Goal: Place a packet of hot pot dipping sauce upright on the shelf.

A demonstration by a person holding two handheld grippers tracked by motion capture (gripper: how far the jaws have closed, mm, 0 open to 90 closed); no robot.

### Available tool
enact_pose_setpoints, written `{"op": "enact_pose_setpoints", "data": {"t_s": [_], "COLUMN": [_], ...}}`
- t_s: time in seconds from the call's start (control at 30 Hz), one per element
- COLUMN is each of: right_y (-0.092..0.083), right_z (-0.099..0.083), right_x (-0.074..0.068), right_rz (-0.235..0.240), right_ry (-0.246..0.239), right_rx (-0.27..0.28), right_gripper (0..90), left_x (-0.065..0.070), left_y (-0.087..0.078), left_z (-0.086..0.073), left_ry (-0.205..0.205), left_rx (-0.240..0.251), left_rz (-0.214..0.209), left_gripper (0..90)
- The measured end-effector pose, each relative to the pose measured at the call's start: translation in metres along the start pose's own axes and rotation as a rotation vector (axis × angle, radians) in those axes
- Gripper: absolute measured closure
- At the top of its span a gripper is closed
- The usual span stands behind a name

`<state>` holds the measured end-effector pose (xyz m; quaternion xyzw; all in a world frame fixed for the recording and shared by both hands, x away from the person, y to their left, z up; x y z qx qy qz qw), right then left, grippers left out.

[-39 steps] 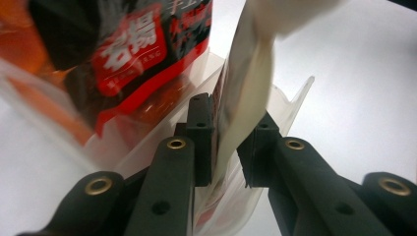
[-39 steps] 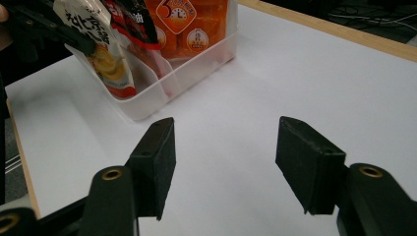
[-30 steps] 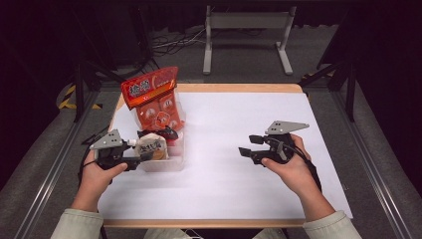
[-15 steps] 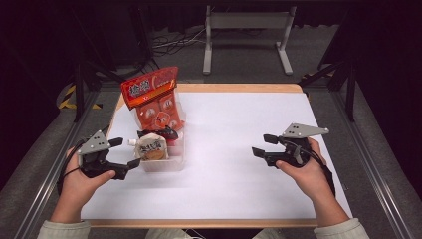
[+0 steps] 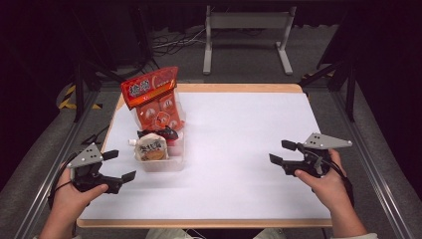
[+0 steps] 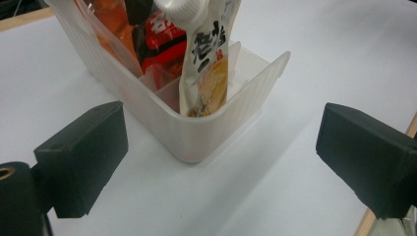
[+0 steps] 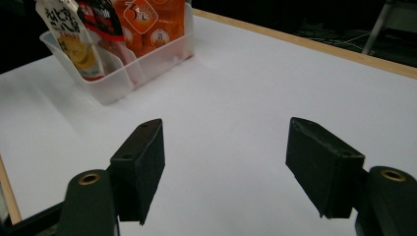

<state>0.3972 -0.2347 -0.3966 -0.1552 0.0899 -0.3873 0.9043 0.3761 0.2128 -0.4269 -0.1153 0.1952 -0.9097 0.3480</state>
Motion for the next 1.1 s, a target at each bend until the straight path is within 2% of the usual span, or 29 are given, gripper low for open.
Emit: {"op": "enact_pose_setpoints", "data": {"t_s": [0.17,0.27,0.33,0.5,0.7,0.87,1.1], "right_y": [-0.005,-0.007,-0.007,-0.004,0.004,0.008,0.007], "right_z": [-0.012,-0.021,-0.026,-0.041,-0.059,-0.072,-0.069], "right_x": [0.002,0.004,0.005,0.009,0.012,0.013,0.012], "right_rz": [-0.013,-0.027,-0.030,-0.050,-0.053,-0.051,-0.046], "right_ry": [-0.003,-0.006,-0.002,-0.003,0.022,0.030,0.032], "right_rx": [0.001,-0.004,-0.002,-0.040,-0.068,-0.090,-0.059], "right_gripper": [31.3,30.8,30.5,30.2,30.0,29.2,28.6], "left_x": [0.001,-0.001,0.000,-0.002,-0.003,-0.005,-0.007], "left_y": [0.006,0.011,0.014,0.019,0.032,0.038,0.037], "left_z": [-0.008,-0.016,-0.021,-0.026,-0.031,-0.033,-0.033], "left_ry": [-0.019,-0.012,-0.031,-0.044,-0.068,-0.052,-0.056], "left_rx": [0.002,-0.021,-0.029,-0.027,0.010,0.012,0.015], "left_rz": [0.003,0.018,0.012,0.014,0.009,0.000,0.005], "left_gripper": [6.5,6.5,6.4,6.4,6.8,7.0,6.4]}}
Point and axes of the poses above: each handheld gripper's, and its own axes: y roughly forward along the jaws, z roughly out of its top, x roughly to its right, the point moved 10 cm from there along y, roughly forward along the jaws, and after that the axes turned 7 degrees about x, right-handed, at the moved point
